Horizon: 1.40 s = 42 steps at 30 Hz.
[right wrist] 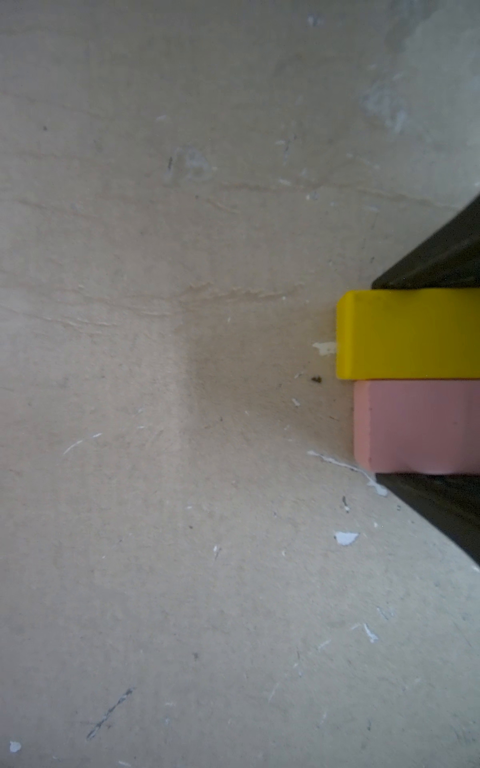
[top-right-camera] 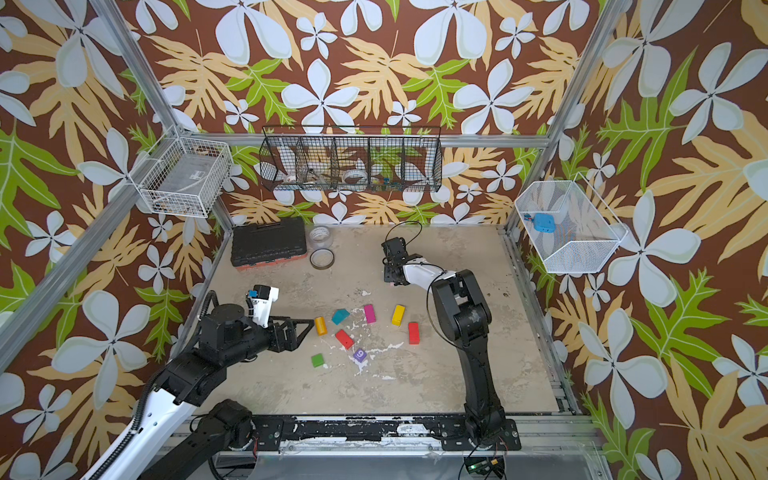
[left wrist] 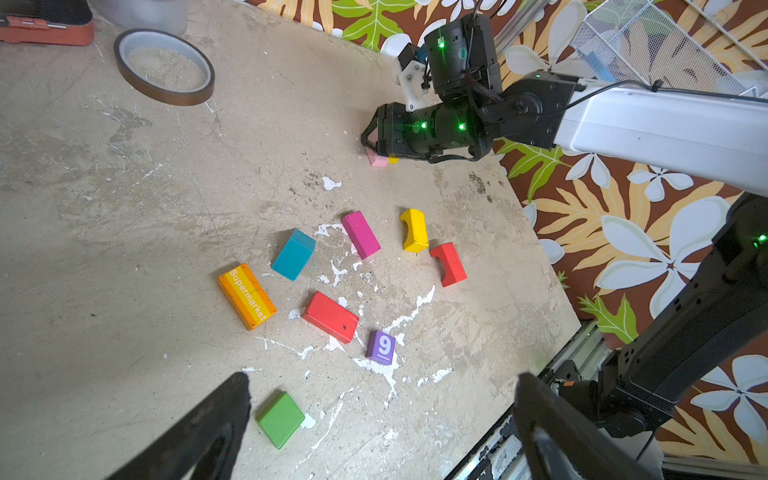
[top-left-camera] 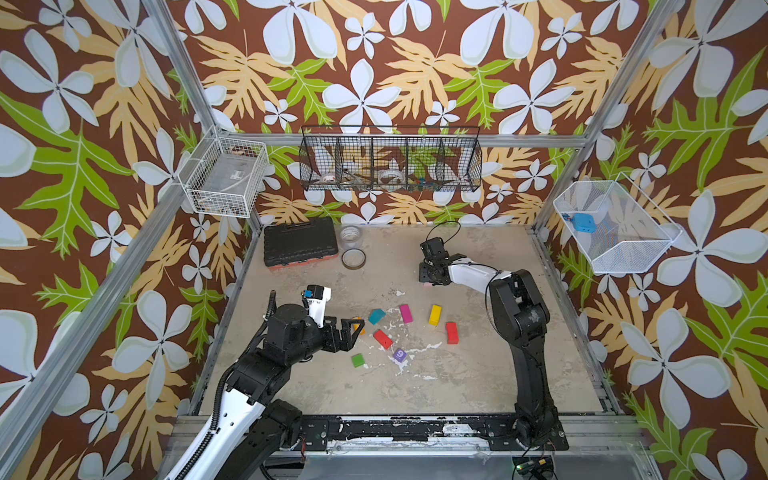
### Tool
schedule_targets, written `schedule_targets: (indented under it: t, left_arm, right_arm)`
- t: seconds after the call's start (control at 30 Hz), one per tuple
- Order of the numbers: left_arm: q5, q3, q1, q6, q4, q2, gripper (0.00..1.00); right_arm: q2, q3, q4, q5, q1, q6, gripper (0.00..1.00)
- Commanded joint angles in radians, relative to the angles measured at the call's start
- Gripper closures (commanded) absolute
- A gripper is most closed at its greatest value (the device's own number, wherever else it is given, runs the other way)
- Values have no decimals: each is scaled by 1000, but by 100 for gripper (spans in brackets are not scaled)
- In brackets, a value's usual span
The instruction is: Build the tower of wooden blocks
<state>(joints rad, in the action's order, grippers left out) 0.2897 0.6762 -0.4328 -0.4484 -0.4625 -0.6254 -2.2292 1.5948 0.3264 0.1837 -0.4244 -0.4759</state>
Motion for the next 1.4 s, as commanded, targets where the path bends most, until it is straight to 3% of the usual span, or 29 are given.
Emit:
schedule_targets:
  t: [0.0, 0.17, 0.3, 0.83, 1.37]
  left_arm:
    - [-1, 2, -1, -4, 9, 0, 0]
    - [-1, 2, -1, -3, 8, -1, 0]
    - [-2, 2, -1, -4, 9, -1, 0]
    - [5, 2, -1, -4, 12, -2, 0]
    - [3, 2, -1, -3, 12, -2, 0]
  right_arm:
    - [-18, -11, 190, -44, 3, -37, 39]
    - [-3, 21, 217, -33, 3, -24, 26]
    - [40, 17, 229, -11, 3, -24, 21]
    - [328, -309, 120, -4, -17, -63, 19]
    - [331, -362, 112, 6, -13, -83, 23]
